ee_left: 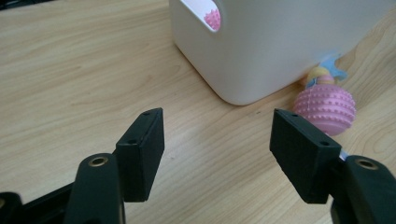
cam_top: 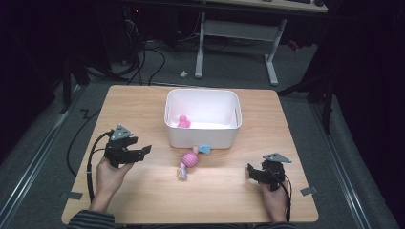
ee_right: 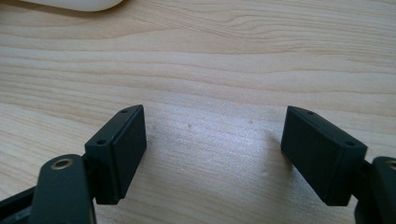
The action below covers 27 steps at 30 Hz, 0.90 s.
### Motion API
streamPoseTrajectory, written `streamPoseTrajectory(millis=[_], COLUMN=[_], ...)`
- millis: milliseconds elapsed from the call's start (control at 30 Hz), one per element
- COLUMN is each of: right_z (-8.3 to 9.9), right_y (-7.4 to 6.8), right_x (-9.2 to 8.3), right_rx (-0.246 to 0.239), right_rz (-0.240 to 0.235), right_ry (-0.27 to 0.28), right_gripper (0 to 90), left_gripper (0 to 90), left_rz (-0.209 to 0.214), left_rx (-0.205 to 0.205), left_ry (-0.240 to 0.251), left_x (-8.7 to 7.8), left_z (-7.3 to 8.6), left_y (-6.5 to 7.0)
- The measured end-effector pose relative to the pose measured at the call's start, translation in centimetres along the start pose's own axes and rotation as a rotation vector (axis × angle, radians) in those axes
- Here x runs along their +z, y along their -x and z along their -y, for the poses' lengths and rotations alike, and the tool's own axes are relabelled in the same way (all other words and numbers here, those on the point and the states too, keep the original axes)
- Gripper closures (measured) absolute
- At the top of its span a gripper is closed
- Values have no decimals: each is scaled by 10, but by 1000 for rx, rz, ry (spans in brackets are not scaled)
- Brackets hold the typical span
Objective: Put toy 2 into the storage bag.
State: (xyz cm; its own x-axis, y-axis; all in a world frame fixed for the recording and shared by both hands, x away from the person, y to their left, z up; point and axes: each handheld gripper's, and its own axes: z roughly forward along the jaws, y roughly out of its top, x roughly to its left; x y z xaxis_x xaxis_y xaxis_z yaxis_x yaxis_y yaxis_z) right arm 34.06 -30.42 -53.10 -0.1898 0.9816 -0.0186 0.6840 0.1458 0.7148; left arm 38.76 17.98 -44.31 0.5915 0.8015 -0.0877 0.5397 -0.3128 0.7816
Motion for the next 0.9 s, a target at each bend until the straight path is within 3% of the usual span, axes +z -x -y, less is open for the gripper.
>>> streamPoseTrajectory(millis=[267,500,900], right_z=[0,0,0], right_y=[0,0,0], right_x=[0,0,0], right_rx=[-1,-2,-2], right_rz=[1,1,1], right_ry=[0,0,0], right_gripper=[225,225,226], left_gripper=[354,348,342], left_rz=[2,-7,-31], left_rx=[-24,-51,-55], left_ry=[1,-17,-26], left_x=[5,21,42], left_z=[19,34,44], left_y=[2,0,1])
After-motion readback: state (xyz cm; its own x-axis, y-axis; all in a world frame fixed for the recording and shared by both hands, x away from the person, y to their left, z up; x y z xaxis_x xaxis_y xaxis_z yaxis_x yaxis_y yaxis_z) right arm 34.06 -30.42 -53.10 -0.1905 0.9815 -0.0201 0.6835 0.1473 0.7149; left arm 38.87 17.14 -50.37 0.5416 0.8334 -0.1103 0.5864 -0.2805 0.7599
